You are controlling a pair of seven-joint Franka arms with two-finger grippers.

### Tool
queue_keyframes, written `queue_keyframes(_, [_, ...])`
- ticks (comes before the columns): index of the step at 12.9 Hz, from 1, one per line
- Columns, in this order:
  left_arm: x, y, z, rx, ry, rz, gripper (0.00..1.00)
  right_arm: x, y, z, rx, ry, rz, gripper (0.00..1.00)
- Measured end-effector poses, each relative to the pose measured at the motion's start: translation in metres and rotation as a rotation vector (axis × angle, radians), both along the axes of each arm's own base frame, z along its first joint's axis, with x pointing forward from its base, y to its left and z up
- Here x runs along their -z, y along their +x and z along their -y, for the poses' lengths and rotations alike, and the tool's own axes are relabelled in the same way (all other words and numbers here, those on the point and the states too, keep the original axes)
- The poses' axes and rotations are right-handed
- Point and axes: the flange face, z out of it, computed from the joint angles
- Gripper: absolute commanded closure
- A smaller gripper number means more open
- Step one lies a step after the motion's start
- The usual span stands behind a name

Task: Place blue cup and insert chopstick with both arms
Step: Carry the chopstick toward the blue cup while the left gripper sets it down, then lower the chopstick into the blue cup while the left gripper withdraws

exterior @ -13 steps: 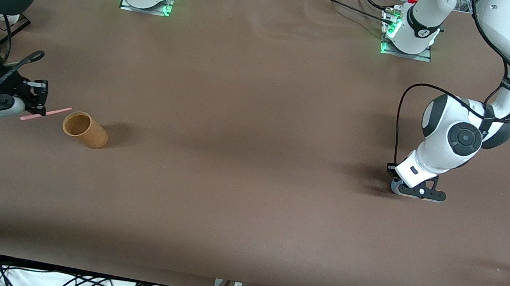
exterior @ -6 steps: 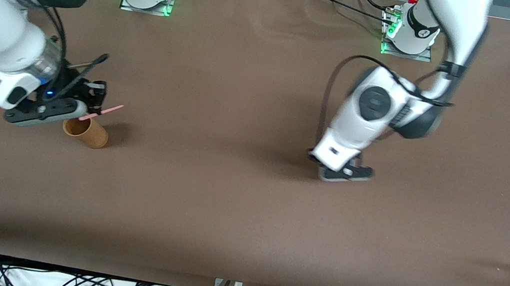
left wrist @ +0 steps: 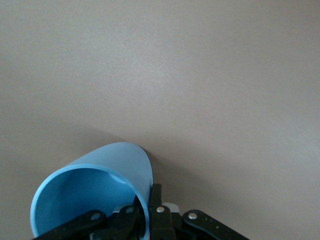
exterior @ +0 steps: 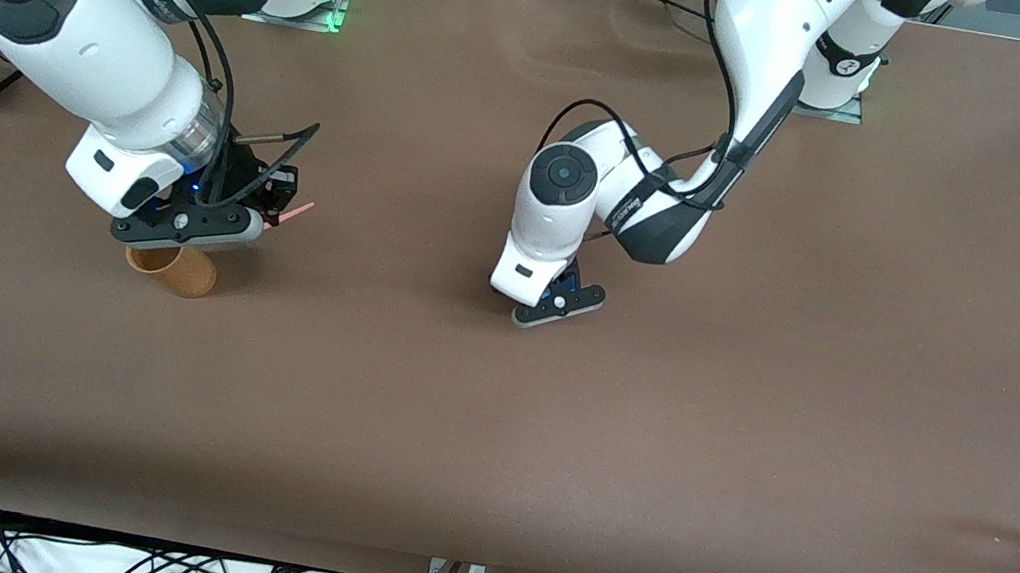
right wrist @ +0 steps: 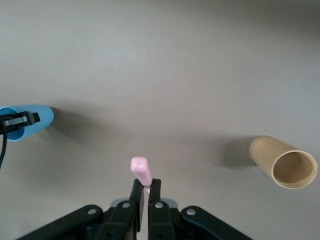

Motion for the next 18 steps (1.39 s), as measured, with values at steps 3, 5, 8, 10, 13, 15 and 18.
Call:
queue_keyframes(3, [0.003, 0.005, 0.000, -0.049, -0.004, 0.003, 0.68, -0.003, -0.004, -0.013, 0.030, 0.002, 0.003, 1.00])
queue_keyframes(5, [0.004, 0.006, 0.000, -0.057, -0.005, 0.004, 0.00, -0.004, -0.011, -0.030, 0.052, 0.004, 0.003, 1.00])
queue_keyframes(8, [0.006, 0.008, 0.000, -0.067, -0.011, 0.013, 0.00, 0.005, -0.018, -0.064, 0.098, 0.011, 0.009, 1.00])
queue_keyframes(10, [-0.009, 0.013, 0.001, -0.073, -0.023, 0.027, 0.00, 0.014, -0.020, -0.080, 0.120, 0.016, 0.013, 1.00])
queue_keyframes(13, [-0.068, 0.018, -0.007, -0.053, -0.027, 0.003, 0.00, 0.022, -0.022, -0.098, 0.163, 0.026, 0.021, 1.00])
queue_keyframes(15, [-0.129, 0.029, -0.043, 0.111, 0.001, -0.011, 0.00, 0.028, -0.027, -0.117, 0.201, 0.040, 0.033, 1.00])
queue_keyframes(18, [-0.226, 0.067, -0.169, 0.340, 0.031, 0.001, 0.00, 0.036, -0.037, -0.151, 0.256, 0.071, 0.056, 1.00])
